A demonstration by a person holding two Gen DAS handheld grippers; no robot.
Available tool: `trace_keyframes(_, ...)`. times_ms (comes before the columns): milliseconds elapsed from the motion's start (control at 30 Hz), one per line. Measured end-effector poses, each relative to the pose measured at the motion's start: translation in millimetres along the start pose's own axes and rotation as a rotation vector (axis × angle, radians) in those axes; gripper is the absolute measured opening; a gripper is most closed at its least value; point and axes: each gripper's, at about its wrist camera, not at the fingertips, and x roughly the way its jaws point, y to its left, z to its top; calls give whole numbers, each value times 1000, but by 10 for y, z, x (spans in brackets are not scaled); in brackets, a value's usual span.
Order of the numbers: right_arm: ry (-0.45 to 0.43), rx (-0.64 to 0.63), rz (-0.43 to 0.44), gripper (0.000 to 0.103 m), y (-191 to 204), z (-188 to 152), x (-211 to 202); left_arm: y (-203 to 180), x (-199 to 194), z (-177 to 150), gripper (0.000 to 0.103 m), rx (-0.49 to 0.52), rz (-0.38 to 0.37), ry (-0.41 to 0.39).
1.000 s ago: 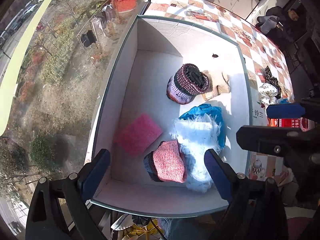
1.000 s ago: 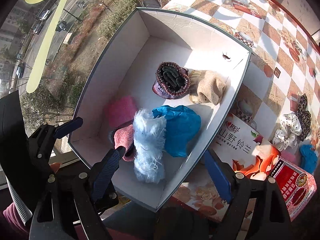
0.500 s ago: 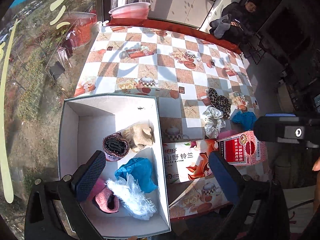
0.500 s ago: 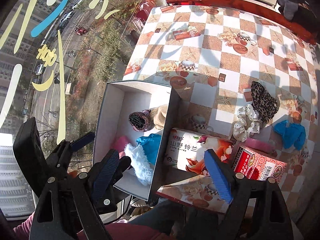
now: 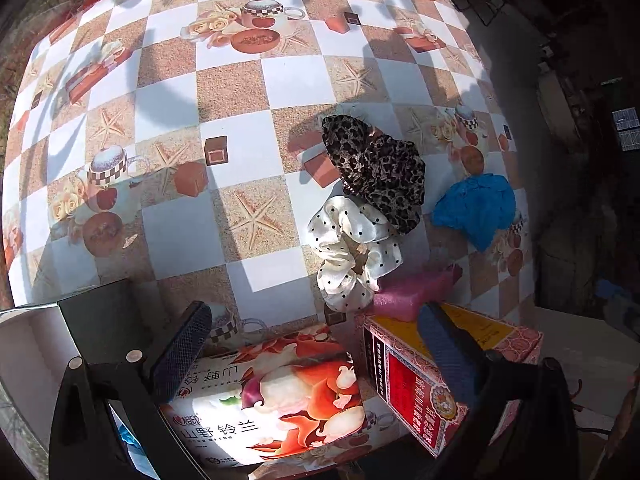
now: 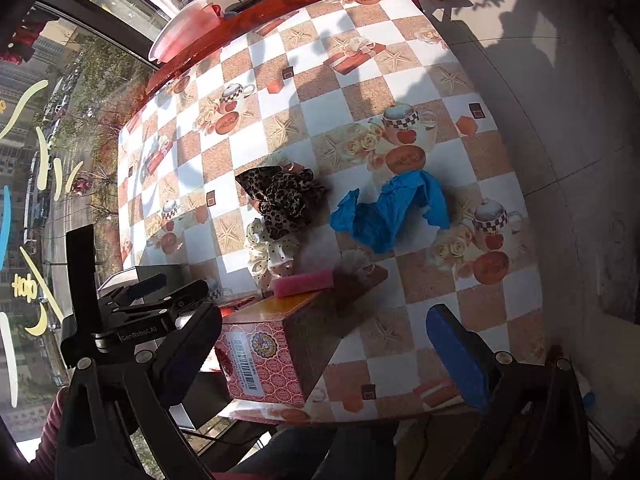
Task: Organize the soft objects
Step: 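Grasp the white polka-dot scrunchie with the left gripper while the right grasps the blue cloth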
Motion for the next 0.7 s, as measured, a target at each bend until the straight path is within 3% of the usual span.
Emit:
trace_keyframes(200, 60, 21, -69, 103, -424, 116, 562, -203, 449, 240, 103, 54, 7, 116)
trace_keyframes(300, 69, 7, -105, 103, -508, 253, 782, -248, 658, 336, 103, 57, 1, 178)
trace_keyframes(400, 54, -14, -134, 103, -504, 424, 937, -262, 829, 399, 103, 59, 44, 212)
trace_keyframes(600, 60, -76, -185, 103, -380, 747, 1304, -210, 963, 396, 103, 72, 166, 210)
trace_keyframes(700, 89, -134, -216, 103, -293, 780, 1535, -98, 1003, 406, 103, 34, 172, 208)
